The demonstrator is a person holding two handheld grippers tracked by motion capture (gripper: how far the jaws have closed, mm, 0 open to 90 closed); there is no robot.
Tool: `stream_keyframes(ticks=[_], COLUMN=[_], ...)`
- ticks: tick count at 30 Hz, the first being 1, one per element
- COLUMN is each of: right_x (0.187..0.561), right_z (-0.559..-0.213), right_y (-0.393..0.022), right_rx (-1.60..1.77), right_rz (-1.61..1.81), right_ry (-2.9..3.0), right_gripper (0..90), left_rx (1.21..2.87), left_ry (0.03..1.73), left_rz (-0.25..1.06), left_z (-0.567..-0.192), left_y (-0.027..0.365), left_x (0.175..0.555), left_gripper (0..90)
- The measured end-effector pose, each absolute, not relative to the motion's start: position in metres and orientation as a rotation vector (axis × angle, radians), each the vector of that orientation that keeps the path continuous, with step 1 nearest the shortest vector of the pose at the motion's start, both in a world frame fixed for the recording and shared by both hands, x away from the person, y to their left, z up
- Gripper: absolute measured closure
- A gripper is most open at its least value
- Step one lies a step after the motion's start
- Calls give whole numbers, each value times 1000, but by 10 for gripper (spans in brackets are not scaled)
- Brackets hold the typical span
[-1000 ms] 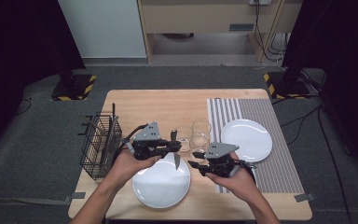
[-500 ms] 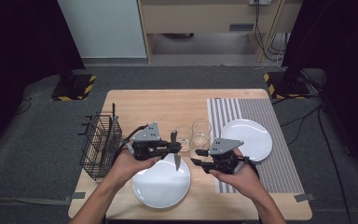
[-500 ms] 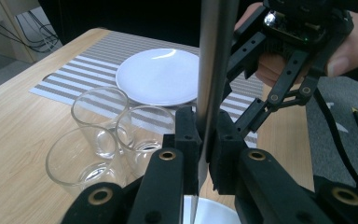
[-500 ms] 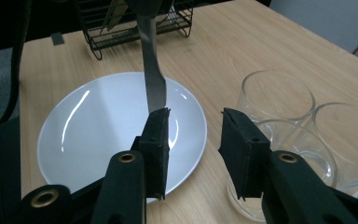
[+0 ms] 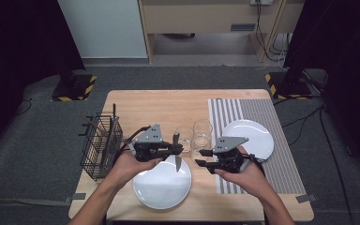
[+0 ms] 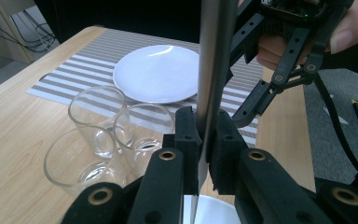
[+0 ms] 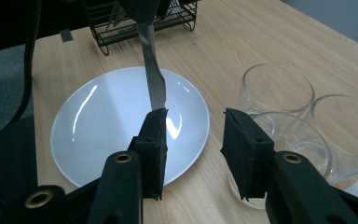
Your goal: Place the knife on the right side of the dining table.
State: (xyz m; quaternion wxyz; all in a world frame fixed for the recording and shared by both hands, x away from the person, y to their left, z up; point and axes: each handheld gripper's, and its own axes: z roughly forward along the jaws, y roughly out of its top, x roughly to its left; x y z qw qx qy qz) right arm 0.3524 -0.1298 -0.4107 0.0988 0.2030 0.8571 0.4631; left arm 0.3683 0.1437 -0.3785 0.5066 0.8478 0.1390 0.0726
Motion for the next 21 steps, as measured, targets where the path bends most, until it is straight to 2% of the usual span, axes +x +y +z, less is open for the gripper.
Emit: stream_keyframes(ticks=[21], right_x=[359], right_z=[-396], right_y=[-127], right_rx=[587], right_rz=[1390], right_ry=[2530], right_gripper=[616], left_rx=[2056], left_ry=[328], left_rz=[170], left_z=[-381], left_y=[145], left_x=[367], left_gripper=[833])
